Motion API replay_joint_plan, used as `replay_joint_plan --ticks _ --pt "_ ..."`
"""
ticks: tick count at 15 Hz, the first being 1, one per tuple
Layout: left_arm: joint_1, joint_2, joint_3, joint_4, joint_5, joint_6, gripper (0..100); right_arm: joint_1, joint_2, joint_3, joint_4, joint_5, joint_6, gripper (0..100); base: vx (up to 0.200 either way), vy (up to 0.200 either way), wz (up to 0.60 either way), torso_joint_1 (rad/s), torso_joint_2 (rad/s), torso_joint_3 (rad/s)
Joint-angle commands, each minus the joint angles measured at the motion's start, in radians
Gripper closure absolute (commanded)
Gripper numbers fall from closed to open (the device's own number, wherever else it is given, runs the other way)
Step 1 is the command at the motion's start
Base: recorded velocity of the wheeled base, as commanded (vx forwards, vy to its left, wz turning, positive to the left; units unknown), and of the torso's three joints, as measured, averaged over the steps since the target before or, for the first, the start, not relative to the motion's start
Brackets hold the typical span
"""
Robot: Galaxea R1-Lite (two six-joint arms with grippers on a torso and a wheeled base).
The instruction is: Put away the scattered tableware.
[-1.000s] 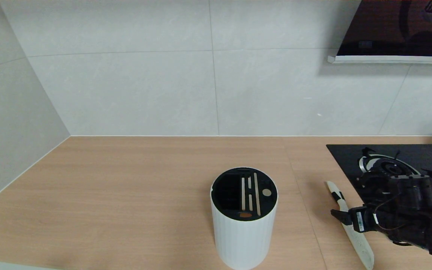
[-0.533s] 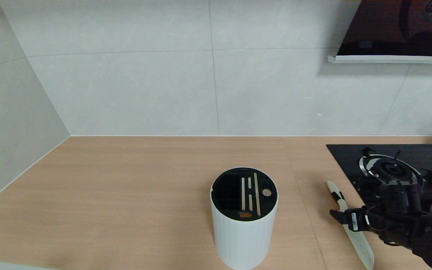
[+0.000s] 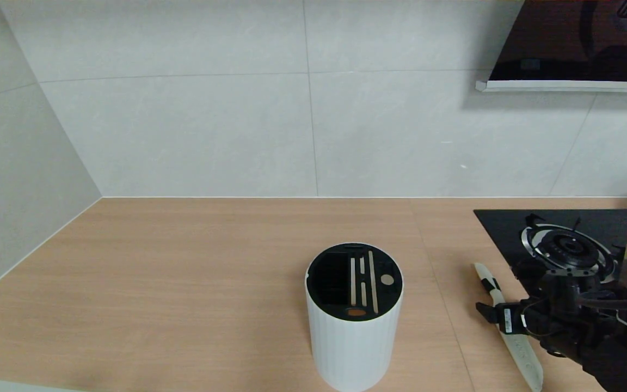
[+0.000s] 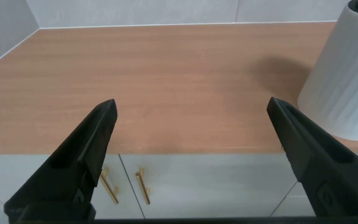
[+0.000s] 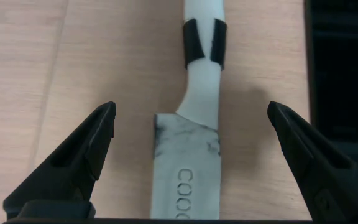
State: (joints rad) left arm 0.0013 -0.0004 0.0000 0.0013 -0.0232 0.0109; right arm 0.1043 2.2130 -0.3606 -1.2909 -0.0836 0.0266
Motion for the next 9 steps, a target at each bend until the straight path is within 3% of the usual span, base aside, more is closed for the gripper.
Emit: replay_joint_plan --ticks 1,7,8,9 --pt "0.0 0.0 0.0 -0.001 0.0 0.0 0 0.0 0.024 0.0 -0.004 -0.001 -0.001 0 0.0 0.0 0.0 0.0 0.0 0.0" --pt "0.0 0.0 0.0 -0.001 0.0 0.0 0 -0.012 0.028 0.002 -0.005 -0.002 -0.004 0 0.0 0.0 0.0 0.0 0.0 0.0" --pt "0.0 0.0 0.0 -0.001 0.0 0.0 0 -0.012 0.03 0.002 -0.005 -0.002 -0.004 100 0.0 0.0 0.0 0.0 0.0 0.0" --pt "0.0 0.0 0.0 0.0 0.0 0.0 0 -0.012 0.03 0.003 -0.005 -0.002 -0.004 100 0.0 0.0 0.0 0.0 0.0 0.0"
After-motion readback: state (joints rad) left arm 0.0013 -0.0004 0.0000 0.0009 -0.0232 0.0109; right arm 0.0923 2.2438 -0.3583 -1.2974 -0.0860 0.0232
